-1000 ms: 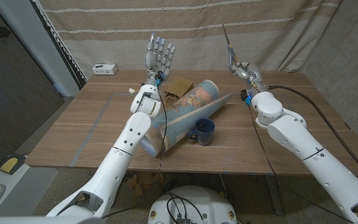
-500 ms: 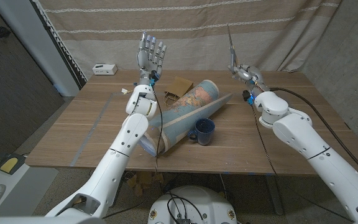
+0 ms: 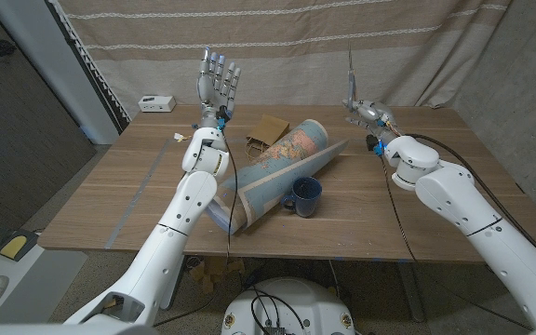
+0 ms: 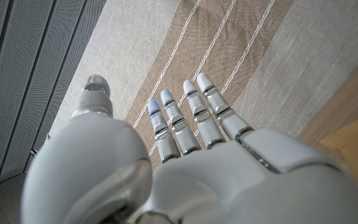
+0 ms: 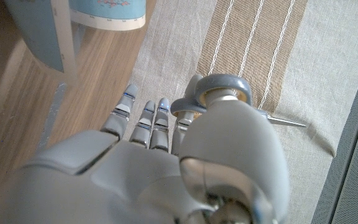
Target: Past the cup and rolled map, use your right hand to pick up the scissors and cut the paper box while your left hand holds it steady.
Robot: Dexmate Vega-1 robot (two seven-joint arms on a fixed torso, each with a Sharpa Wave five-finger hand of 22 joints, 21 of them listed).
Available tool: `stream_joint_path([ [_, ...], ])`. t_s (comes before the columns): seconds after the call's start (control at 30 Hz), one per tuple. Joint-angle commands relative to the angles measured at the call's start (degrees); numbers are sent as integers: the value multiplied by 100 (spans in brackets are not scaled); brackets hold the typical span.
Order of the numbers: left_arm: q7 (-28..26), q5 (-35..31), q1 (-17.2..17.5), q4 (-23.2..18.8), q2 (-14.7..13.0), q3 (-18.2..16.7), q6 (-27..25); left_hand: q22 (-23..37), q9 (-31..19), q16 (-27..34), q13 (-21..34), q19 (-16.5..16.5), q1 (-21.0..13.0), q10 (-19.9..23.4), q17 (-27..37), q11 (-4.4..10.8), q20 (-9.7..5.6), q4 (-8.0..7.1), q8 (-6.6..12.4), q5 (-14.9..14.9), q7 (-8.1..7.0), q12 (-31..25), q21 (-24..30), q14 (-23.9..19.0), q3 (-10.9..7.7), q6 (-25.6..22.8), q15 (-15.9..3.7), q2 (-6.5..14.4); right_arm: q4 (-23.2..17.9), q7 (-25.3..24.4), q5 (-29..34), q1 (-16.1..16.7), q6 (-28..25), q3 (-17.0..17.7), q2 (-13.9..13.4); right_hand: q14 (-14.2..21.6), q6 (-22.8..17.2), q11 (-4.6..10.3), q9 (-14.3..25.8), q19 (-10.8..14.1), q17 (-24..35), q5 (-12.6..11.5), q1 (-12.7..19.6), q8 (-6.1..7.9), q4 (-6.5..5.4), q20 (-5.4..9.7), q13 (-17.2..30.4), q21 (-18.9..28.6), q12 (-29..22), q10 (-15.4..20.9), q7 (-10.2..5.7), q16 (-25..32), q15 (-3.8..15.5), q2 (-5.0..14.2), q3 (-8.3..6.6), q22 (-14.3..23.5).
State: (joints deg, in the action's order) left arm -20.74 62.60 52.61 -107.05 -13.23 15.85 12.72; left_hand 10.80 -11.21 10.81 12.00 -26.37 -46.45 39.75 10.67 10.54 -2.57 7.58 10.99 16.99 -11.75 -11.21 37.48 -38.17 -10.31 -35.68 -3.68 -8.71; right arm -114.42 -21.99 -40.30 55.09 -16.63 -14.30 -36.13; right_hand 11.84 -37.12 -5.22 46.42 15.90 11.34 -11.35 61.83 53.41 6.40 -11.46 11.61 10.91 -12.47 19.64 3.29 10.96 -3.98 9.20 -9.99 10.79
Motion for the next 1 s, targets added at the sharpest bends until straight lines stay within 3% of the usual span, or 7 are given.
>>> stream_joint_path([
  [0.03,-91,-30,-8,30,-41,-28,-32,25,-11,19,0,17,39,-25,18,6,-633,-6,5,28,-7,-16,-2,34,14,-19,-885,-16,19,88,-671,19,-25,112,-92,-77,-56,-3,-8,-84,6,1,-52,51,-12,-15,8,-17,3,38,-35,-32,-7,1,-43,7],
  [1.0,-297,-265,-111,9,-213,-70,-189,31,-8,32,-3,48,64,-36,17,-4,-615,-10,25,53,-28,-31,-26,72,30,-25,-881,8,238,873,-2353,37,19,486,-330,-33,-32,16,-3,-36,7,0,-79,188,11,-5,14,62,-12,63,-23,22,-2,-27,-61,0],
])
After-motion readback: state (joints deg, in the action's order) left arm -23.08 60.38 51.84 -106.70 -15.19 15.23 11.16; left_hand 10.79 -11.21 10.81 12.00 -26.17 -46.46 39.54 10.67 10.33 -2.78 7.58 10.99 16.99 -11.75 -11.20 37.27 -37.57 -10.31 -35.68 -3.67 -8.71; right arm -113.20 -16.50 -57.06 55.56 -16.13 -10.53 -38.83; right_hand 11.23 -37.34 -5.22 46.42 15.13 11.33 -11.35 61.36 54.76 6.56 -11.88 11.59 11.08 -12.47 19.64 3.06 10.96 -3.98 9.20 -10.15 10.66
